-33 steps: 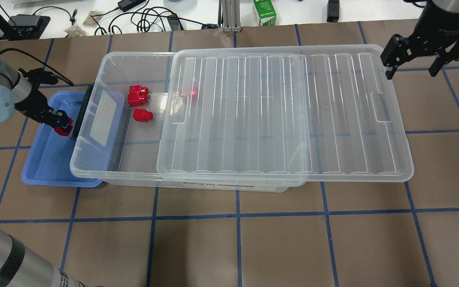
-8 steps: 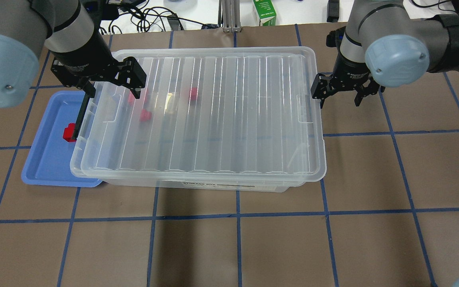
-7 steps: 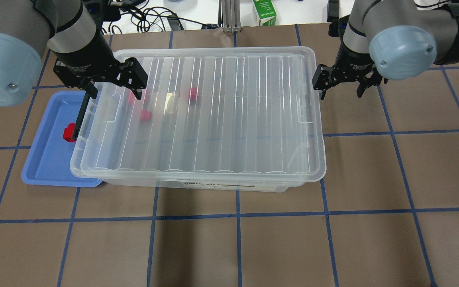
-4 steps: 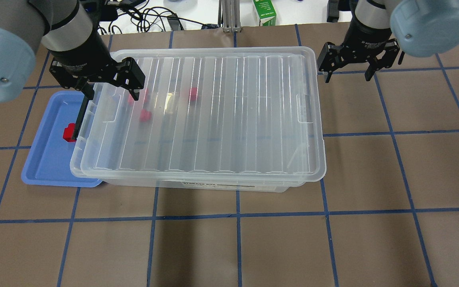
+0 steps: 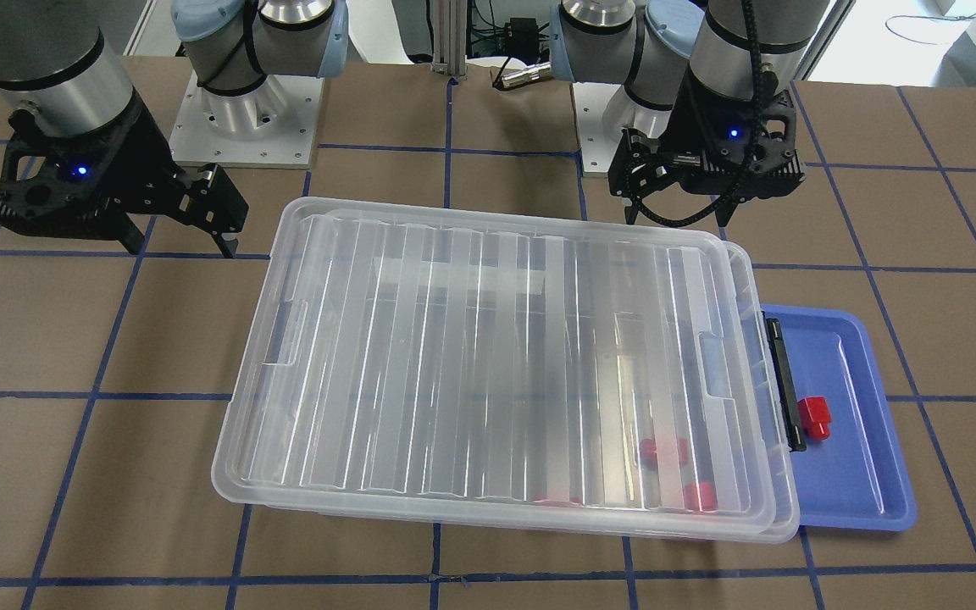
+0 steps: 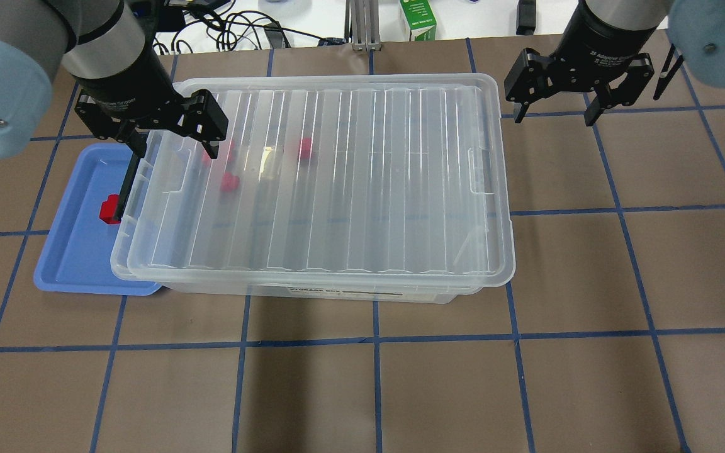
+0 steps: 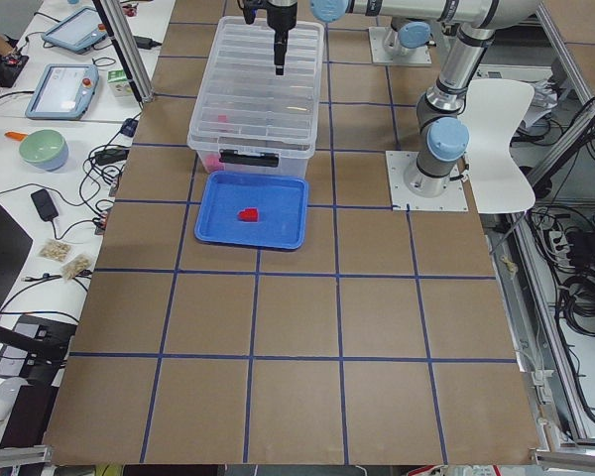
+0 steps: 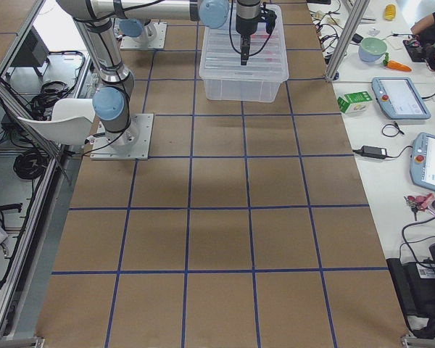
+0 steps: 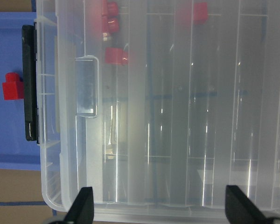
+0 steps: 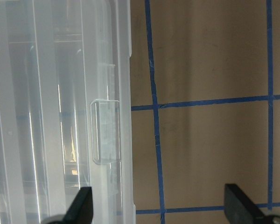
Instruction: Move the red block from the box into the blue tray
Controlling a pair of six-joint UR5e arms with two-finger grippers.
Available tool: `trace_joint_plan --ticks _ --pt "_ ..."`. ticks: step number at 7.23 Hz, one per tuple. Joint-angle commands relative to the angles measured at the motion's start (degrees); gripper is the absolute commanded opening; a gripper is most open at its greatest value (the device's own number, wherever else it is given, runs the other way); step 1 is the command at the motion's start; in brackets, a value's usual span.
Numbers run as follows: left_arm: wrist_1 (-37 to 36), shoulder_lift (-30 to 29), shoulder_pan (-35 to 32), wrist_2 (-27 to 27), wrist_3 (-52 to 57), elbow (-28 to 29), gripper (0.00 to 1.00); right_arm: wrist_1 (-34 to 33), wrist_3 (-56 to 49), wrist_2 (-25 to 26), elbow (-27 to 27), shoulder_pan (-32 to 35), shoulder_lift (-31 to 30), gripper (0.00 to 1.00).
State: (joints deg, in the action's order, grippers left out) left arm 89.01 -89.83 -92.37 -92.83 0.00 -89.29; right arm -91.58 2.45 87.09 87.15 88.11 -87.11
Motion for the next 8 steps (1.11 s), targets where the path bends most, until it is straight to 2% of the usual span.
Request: trace_joint_plan --ticks 1,3,8 --pt "-0.1 -0.1 0.0 -0.1 0.1 0.0 1.00 0.5 0.8 0.6 0.6 0.0 -2.2 1.00" --pt "-0.5 -1.1 0.0 0.5 0.1 0.3 1.00 0.5 1.1 3.2 0.7 0.0 -2.4 1.00" --pt "-0.7 -1.4 0.5 0.8 0.1 1.0 1.00 0.5 1.0 3.2 0.8 0.0 -3.2 1.00"
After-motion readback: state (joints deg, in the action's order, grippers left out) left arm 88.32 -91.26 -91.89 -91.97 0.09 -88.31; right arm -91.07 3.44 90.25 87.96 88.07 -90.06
